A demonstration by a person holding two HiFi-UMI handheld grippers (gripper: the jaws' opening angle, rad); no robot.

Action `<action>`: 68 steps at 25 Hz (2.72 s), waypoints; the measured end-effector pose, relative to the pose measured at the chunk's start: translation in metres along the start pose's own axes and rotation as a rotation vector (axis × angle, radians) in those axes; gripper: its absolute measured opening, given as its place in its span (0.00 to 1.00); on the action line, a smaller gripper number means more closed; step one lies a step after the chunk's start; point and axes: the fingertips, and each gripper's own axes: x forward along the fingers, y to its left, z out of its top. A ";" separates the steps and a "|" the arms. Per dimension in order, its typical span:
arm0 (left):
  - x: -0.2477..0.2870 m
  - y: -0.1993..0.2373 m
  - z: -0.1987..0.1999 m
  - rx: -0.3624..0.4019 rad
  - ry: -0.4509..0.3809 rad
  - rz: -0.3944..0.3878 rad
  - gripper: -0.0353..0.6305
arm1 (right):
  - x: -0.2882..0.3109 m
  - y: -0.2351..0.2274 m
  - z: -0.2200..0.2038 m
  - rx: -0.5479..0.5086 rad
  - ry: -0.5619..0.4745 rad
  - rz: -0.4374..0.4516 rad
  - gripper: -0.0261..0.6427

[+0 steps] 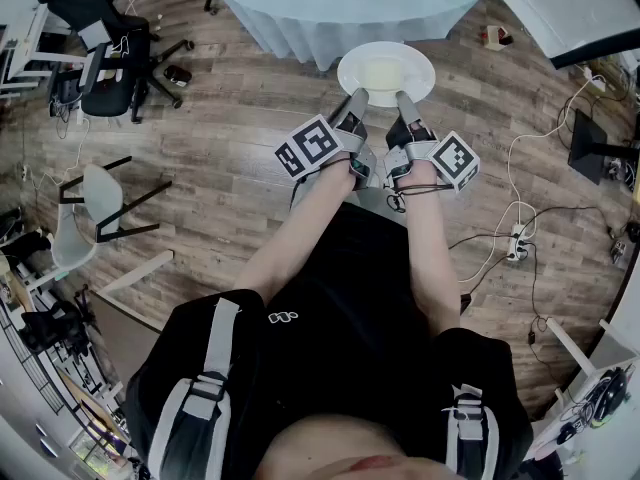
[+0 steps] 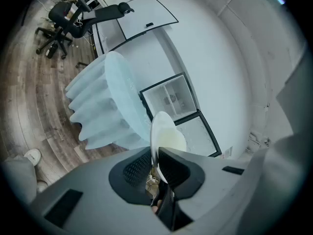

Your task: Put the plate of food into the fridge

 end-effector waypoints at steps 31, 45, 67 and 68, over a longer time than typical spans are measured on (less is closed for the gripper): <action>0.016 -0.013 0.033 -0.054 0.034 -0.062 0.12 | 0.030 0.022 0.012 0.038 -0.054 0.003 0.10; 0.038 0.001 0.113 -0.107 0.071 -0.120 0.10 | 0.107 0.042 0.000 0.054 -0.088 -0.016 0.10; 0.103 0.009 0.162 -0.141 0.020 -0.118 0.09 | 0.184 0.037 0.039 0.000 -0.005 -0.015 0.10; 0.111 0.008 0.162 -0.137 0.022 -0.114 0.09 | 0.187 0.034 0.046 0.006 -0.005 -0.014 0.10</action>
